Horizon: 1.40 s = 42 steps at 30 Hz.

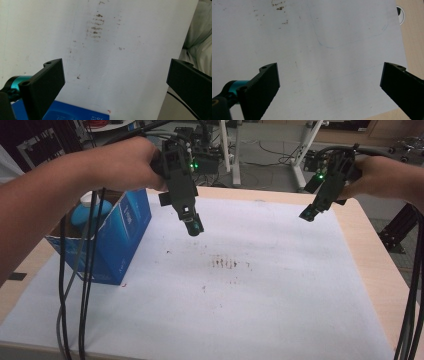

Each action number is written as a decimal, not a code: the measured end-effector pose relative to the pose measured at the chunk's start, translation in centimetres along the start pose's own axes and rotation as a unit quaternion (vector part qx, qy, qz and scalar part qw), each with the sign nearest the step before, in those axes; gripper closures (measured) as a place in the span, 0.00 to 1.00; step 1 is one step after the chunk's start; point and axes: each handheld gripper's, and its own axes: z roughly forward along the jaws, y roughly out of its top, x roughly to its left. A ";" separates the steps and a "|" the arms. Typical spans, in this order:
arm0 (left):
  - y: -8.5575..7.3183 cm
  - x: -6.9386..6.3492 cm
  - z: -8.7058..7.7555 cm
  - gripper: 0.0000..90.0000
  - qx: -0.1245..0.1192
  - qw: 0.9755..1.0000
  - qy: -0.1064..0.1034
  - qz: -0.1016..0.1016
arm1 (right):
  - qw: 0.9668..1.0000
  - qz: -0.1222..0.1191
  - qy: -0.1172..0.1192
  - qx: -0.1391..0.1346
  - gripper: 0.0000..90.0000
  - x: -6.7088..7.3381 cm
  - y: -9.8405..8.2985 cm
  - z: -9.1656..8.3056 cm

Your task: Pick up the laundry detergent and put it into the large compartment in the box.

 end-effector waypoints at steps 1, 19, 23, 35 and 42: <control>0.1 -0.1 0.2 0.02 0.001 1.000 -0.002 0.001 | 1.000 -0.002 0.000 0.000 0.02 0.0 0.0 0.1; 1.8 -0.7 3.0 0.02 0.021 0.999 -0.019 0.039 | 1.000 0.001 0.000 -0.002 0.02 0.1 0.0 0.3; 1.9 -0.9 3.4 0.02 0.026 0.999 -0.021 0.040 | 1.000 -0.002 0.000 -0.001 0.02 0.0 0.1 0.3; 1.8 -0.9 4.0 0.02 0.031 0.999 -0.024 0.037 | 1.000 -0.003 0.004 -0.001 0.02 0.0 0.3 0.7; 1.8 -0.9 3.9 0.02 0.031 0.999 -0.022 0.037 | 1.000 -0.001 0.002 -0.004 0.02 0.1 0.1 0.5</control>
